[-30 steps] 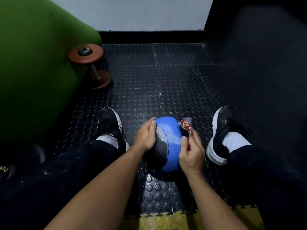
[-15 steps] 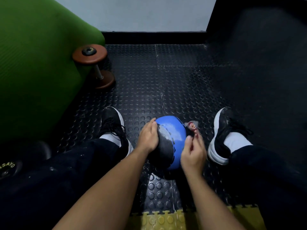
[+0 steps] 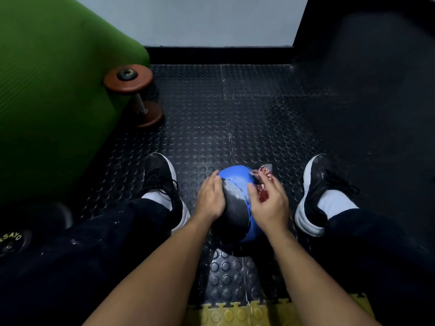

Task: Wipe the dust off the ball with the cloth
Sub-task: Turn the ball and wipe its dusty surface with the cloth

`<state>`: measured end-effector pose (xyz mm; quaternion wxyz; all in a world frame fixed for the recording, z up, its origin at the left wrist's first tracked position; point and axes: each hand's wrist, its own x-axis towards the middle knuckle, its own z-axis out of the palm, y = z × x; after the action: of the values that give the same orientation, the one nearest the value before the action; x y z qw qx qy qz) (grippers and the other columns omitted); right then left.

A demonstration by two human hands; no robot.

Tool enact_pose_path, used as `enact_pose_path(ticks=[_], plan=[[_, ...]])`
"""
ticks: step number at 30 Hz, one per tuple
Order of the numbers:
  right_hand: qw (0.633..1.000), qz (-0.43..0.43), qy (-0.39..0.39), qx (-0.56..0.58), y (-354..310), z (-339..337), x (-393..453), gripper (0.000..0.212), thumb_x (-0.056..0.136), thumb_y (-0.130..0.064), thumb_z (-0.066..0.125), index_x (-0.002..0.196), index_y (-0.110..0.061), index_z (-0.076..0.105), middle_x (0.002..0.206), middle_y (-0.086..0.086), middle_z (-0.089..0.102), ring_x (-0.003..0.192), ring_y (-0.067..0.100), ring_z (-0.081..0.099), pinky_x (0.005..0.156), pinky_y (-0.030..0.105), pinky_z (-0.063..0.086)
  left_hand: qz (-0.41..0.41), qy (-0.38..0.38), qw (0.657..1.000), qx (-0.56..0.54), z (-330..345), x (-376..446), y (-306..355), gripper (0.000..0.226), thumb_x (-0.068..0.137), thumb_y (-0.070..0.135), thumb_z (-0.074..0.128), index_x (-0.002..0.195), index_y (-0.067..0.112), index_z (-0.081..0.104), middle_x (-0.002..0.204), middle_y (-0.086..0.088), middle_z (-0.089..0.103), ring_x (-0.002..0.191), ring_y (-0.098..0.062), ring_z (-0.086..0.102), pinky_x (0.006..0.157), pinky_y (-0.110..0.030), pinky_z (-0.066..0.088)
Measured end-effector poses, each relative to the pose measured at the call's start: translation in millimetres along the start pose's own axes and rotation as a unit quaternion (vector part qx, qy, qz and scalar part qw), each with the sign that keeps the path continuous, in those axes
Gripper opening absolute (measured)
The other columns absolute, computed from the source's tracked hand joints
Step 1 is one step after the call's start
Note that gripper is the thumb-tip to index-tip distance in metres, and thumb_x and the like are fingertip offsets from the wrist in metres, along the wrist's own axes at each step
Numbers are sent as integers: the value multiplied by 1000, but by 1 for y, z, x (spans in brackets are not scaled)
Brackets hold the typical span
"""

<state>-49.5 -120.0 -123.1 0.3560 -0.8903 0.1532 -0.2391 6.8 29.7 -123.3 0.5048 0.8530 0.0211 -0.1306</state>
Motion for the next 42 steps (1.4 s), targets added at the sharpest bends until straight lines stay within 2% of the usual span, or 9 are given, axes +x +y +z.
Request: enact_pose_path(ticks=[7, 12, 18, 24, 30, 33, 36, 39, 42], plan=[[995, -87, 23, -30, -1, 6, -25, 41, 95, -35, 50, 128, -17, 65, 137, 9, 60, 132, 33, 50, 111, 50, 37, 0, -6, 1000, 2, -2, 2, 1, 49, 110, 39, 24, 154, 25, 41, 162, 3, 37, 150, -13, 29, 123, -31, 17], [999, 19, 24, -21, -7, 9, 4, 48, 97, -42, 38, 127, -14, 64, 132, 8, 63, 125, 33, 54, 103, 52, 43, -18, 6, 1000, 3, 8, 7, 5, 50, 109, 38, 26, 154, 23, 41, 162, 1, 38, 150, -16, 29, 124, -34, 17], [986, -157, -4, -62, -17, 7, -43, 40, 97, -37, 44, 130, -24, 63, 146, 5, 52, 143, 25, 38, 119, 50, 24, -19, 7, 1000, 12, 5, 10, 8, 49, 110, 35, 24, 153, 20, 43, 160, -2, 41, 148, -18, 34, 121, -32, 22], [997, 19, 57, -38, -1, 6, -3, 47, 98, -39, 40, 119, -7, 68, 123, 11, 67, 115, 37, 60, 98, 53, 47, -18, 13, 999, 26, 12, 2, 5, 51, 109, 39, 25, 154, 22, 40, 162, -1, 38, 150, -18, 30, 123, -34, 19], [991, -125, 2, -38, -15, 5, -35, 41, 97, -35, 44, 128, -19, 65, 143, 9, 55, 140, 26, 42, 117, 46, 28, -32, 12, 999, 16, 4, 5, 6, 51, 109, 37, 23, 154, 22, 40, 161, 1, 39, 149, -16, 32, 122, -30, 19], [997, -39, 67, -4, 1, -4, -28, 39, 96, -28, 46, 120, -6, 68, 127, 14, 65, 121, 33, 59, 105, 37, 42, -11, 15, 1000, 16, 4, 1, 4, 50, 109, 39, 25, 154, 23, 42, 160, 2, 40, 148, -16, 33, 122, -32, 21], [997, 63, 40, -3, -3, -5, 2, 36, 95, -30, 47, 109, -7, 71, 109, 8, 71, 100, 31, 65, 86, 28, 43, -30, 14, 999, 39, 2, -1, 9, 46, 105, 41, 34, 144, 23, 51, 147, -6, 52, 138, -25, 45, 116, -39, 31], [1000, 12, -12, 10, -4, -12, 26, 36, 94, -32, 49, 105, -9, 73, 107, 4, 73, 96, 25, 67, 82, 27, 44, -57, 20, 988, 140, -8, 6, 16, 43, 95, 47, 39, 120, 18, 58, 123, -12, 59, 115, -34, 55, 103, -48, 43], [997, -50, -40, 38, -2, -14, 28, 24, 96, -24, 55, 101, -9, 74, 105, 0, 72, 93, 19, 68, 81, 27, 50, 8, 31, 986, 166, -16, 16, 15, 38, 95, 47, 42, 113, 17, 56, 122, -10, 60, 113, -31, 56, 100, -47, 44]])
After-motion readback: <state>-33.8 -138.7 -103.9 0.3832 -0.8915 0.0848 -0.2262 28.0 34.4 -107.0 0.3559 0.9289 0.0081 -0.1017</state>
